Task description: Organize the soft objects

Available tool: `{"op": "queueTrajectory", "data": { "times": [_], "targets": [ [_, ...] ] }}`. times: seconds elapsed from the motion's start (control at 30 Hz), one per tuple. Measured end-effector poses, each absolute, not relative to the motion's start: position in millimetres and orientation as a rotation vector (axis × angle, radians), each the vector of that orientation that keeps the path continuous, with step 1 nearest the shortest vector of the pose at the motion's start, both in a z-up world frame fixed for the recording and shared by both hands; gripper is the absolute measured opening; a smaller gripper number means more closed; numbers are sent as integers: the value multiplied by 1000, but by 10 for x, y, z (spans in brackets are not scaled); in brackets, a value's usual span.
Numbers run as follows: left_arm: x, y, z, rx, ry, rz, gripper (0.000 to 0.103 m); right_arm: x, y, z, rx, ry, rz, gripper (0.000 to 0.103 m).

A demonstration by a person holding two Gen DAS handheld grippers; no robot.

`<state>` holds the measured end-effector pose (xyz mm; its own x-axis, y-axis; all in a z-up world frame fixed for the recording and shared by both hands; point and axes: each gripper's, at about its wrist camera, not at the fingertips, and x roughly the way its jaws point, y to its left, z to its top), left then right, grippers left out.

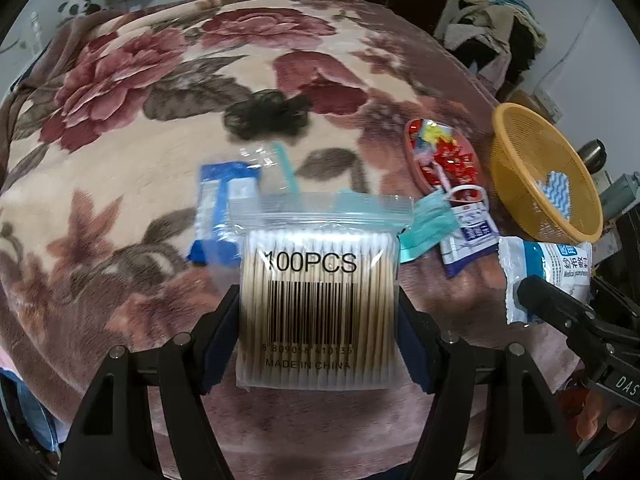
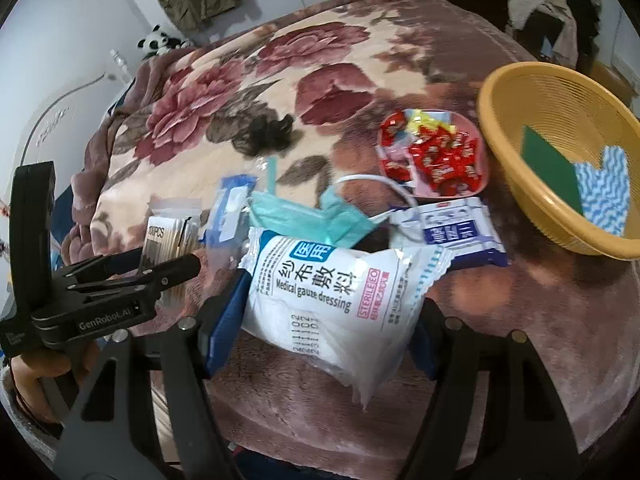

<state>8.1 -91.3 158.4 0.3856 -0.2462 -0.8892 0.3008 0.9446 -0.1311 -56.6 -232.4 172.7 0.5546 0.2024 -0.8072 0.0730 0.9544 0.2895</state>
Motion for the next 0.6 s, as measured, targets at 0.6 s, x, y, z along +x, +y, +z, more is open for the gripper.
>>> {"op": "queueTrajectory", "data": {
  "times": [0.6],
  "targets": [
    [84, -2003, 1732, 148, 1115, -480, 72, -808, -3260, 1929, 401, 902, -40, 71]
  ]
}}
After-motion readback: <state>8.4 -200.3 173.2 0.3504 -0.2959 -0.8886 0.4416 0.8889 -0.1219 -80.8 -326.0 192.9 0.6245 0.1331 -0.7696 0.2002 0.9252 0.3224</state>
